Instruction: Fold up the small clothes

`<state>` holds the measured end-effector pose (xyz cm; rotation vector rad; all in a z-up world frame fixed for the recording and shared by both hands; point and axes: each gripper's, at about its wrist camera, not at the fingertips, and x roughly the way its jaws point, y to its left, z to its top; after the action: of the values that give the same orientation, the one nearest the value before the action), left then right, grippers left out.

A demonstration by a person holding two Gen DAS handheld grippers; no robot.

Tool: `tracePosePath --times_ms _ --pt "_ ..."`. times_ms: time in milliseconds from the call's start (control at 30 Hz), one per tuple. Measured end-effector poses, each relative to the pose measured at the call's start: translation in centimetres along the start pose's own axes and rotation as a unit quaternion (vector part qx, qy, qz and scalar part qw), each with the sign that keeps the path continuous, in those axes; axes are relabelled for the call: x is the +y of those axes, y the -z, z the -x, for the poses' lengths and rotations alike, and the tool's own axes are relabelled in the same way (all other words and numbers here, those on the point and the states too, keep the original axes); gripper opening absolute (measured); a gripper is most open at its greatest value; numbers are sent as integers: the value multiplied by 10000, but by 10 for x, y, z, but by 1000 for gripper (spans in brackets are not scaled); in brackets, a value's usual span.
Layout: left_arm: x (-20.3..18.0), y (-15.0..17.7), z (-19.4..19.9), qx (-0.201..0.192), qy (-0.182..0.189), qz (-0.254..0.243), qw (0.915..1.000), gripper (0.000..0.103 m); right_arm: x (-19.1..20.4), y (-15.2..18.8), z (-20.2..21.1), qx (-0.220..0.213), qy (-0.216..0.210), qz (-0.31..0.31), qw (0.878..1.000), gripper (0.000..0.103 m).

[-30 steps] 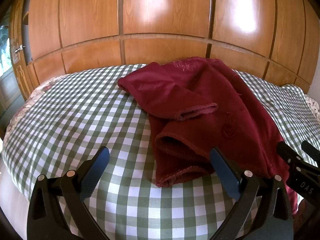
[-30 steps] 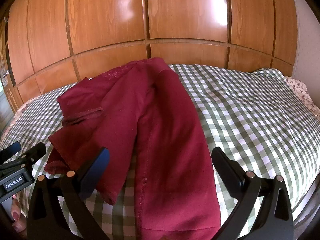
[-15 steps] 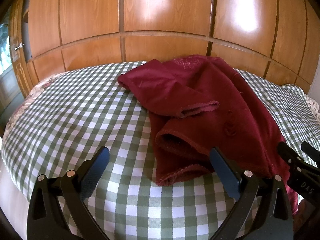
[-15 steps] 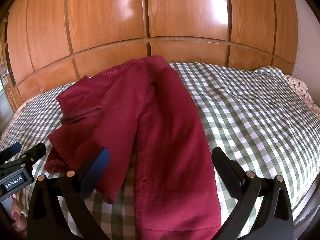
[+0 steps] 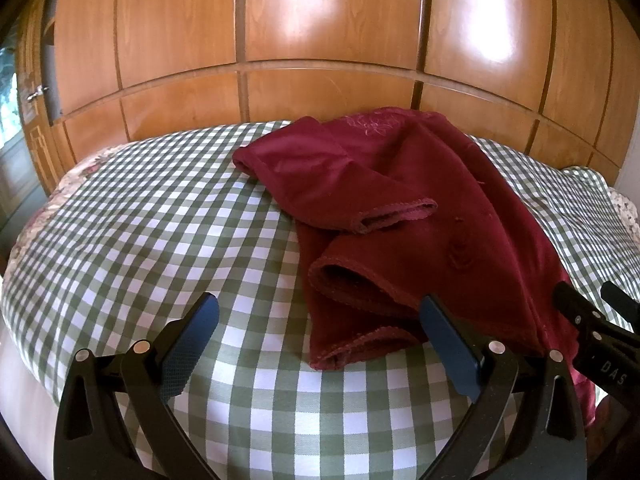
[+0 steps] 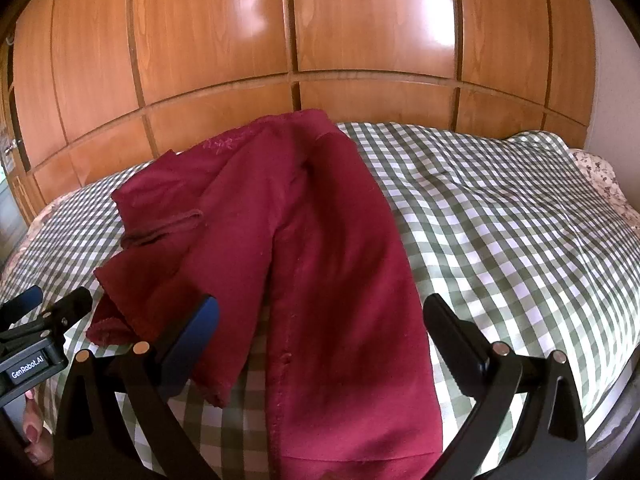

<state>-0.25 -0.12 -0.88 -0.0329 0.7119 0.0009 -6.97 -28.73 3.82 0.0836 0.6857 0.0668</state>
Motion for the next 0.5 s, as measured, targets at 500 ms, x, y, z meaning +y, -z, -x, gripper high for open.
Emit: tracePosePath --times_ms 500 --pt "-1 1 -3 49 6 4 10000 99 0 0 -1 40 -16 18 10000 101"
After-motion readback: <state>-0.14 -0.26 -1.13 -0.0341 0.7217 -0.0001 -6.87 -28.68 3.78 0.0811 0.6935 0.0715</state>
